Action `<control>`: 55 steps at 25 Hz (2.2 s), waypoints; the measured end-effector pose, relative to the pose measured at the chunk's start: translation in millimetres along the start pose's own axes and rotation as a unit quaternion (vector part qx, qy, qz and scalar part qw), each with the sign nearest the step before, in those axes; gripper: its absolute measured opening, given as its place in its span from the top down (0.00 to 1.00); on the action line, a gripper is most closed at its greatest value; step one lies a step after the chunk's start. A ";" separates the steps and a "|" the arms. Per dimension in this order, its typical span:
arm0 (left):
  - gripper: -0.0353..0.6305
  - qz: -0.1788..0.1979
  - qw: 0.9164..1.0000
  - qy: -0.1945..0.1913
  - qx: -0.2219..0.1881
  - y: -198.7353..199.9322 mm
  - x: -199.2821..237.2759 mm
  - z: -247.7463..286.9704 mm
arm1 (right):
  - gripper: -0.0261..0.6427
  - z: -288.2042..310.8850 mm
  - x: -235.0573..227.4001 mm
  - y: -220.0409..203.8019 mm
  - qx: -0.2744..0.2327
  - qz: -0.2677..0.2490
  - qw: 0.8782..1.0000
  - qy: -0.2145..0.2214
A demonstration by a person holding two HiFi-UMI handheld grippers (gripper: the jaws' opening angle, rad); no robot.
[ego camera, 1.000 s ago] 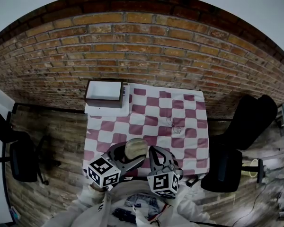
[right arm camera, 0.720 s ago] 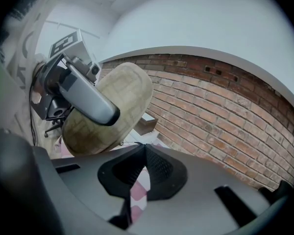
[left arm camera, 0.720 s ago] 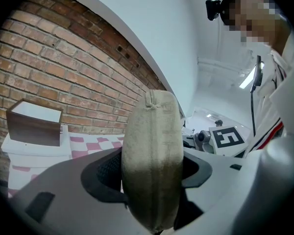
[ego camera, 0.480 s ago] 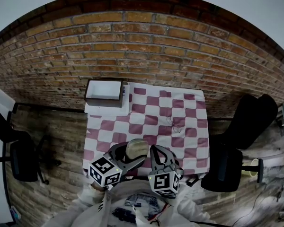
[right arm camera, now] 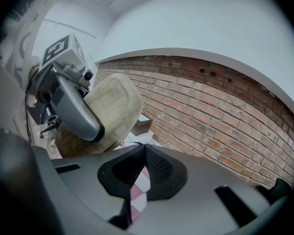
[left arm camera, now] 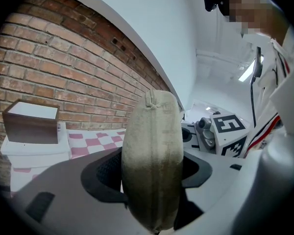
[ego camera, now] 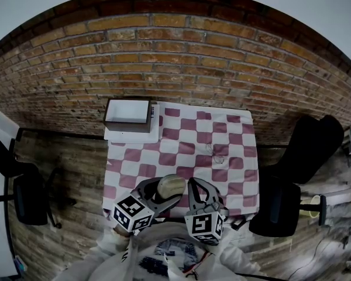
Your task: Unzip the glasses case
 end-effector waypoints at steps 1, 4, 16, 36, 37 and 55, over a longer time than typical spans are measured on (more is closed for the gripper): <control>0.51 0.000 1.000 0.000 0.003 -2.0 -0.5 0.5 | 0.94 -0.6 -0.8 -0.2 0.001 0.000 1.000 -0.001; 0.51 -0.003 1.000 -0.001 0.005 -5.5 -1.6 1.5 | 0.94 -1.2 -1.0 -1.0 0.002 0.001 1.000 -0.003; 0.51 0.005 1.000 -0.004 0.027 -11.7 -5.9 7.5 | 0.94 -4.5 -9.9 -1.4 -0.003 -0.002 1.000 -0.015; 0.51 0.014 0.999 -0.006 0.050 -23.3 -15.0 7.7 | 0.94 -11.4 -13.7 5.7 -0.009 -0.015 0.999 -0.032; 0.51 0.013 0.999 -0.007 0.052 -24.0 -15.2 7.4 | 0.94 -11.3 -13.4 6.5 -0.008 -0.016 0.999 -0.032; 0.51 0.025 0.998 -0.015 0.047 -27.4 -21.5 -8.0 | 0.94 -20.7 -0.6 20.5 -0.020 -0.031 0.998 -0.046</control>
Point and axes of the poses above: the fingertips, and each gripper's own axes: z forward along the fingers, x to its left, y out of its top, the point moved 8 cm from there along -z, backward along the fingers, and after that the axes turned 12 degrees about -x, right-handed, at the moved point
